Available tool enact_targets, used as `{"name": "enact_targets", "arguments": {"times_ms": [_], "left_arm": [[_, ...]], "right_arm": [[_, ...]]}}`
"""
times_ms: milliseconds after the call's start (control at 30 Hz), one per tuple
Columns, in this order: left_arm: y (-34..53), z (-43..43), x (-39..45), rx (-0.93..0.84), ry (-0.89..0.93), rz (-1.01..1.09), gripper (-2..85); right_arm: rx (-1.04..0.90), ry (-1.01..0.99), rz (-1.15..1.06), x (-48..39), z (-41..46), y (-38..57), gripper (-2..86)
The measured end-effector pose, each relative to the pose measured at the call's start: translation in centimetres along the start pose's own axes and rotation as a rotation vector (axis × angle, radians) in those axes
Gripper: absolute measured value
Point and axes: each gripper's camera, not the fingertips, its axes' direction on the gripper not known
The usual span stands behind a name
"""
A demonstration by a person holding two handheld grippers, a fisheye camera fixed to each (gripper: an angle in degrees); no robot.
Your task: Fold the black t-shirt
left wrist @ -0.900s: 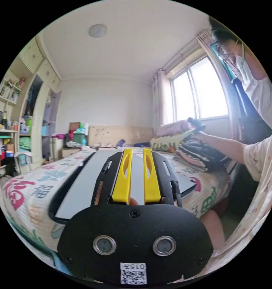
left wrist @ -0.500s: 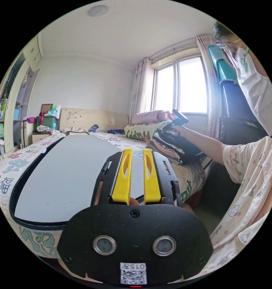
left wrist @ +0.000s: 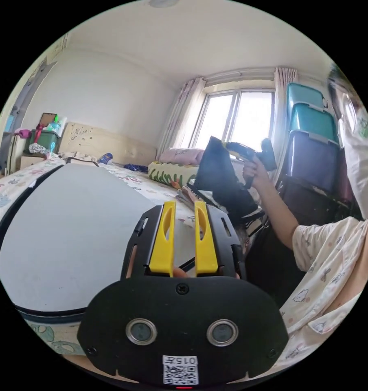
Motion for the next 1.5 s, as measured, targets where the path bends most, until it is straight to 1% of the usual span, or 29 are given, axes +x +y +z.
{"name": "enact_targets", "arguments": {"times_ms": [33, 100, 200, 267, 367, 467, 533, 600, 667, 833, 900, 1000, 1233, 1367, 1433, 1500], "left_arm": [[-0.3, -0.2, -0.1, 0.003, 0.026, -0.015, 8.2], [-1.4, -1.0, -0.3, 0.033, 0.133, -0.061, 9.4], [-1.9, -2.2, 0.2, 0.065, 0.201, -0.070, 10.6], [-1.5, -3.1, 0.3, 0.055, 0.216, -0.072, 11.0], [-0.3, -4.5, -0.1, 0.063, 0.220, -0.129, 11.2], [-0.1, -5.0, 0.8, 0.054, 0.178, -0.109, 11.1], [-0.3, -5.5, 1.8, 0.061, 0.152, -0.082, 11.1], [-0.4, -6.4, 3.6, 0.107, 0.095, -0.038, 10.8], [-0.6, -6.7, 5.1, 0.116, 0.038, 0.003, 10.5], [-0.5, -5.4, 8.2, 0.064, -0.110, 0.103, 9.2], [-0.2, -4.5, 8.4, 0.042, -0.179, 0.098, 5.6], [0.3, -4.6, 7.3, 0.048, -0.115, 0.073, 1.0], [1.5, -4.7, 6.1, 0.075, -0.090, -0.035, -0.4], [1.9, -3.7, 7.1, 0.088, -0.010, -0.065, -0.5], [1.9, -3.0, 7.7, 0.087, 0.002, -0.066, -0.5], [2.0, -2.0, 8.7, 0.084, 0.038, -0.076, -0.6]], "right_arm": [[0.003, -0.041, -0.015, -0.8, -0.4, 0.6, 0.6], [0.003, -0.187, -0.048, -3.7, -1.0, 3.7, 0.6], [-0.029, -0.296, -0.027, -5.6, 0.1, 9.3, 0.6], [-0.053, -0.308, 0.004, -5.8, 1.0, 13.0, 0.6], [-0.064, -0.360, 0.006, -5.6, 1.1, 18.0, 0.6], [-0.044, -0.418, 0.043, -4.6, 0.1, 20.7, 0.7], [-0.033, -0.405, 0.042, -4.6, -0.6, 22.0, 0.7], [-0.040, -0.383, 0.002, -5.3, -1.2, 23.6, 0.8], [-0.050, -0.363, -0.033, -6.0, -1.5, 24.9, 0.9], [-0.045, -0.301, -0.101, -7.4, -1.4, 28.7, 1.2], [-0.051, -0.301, -0.118, -7.5, -1.1, 30.6, 1.4], [-0.072, -0.312, -0.130, -7.3, -0.8, 33.1, 1.6], [-0.143, -0.319, -0.168, -8.3, 0.0, 39.4, 2.5], [-0.141, -0.269, -0.188, -9.8, 0.4, 42.7, 5.6], [-0.164, -0.219, -0.228, -11.3, 0.6, 43.9, 7.9], [-0.143, -0.124, -0.243, -13.2, 0.7, 44.9, 10.8]]}}
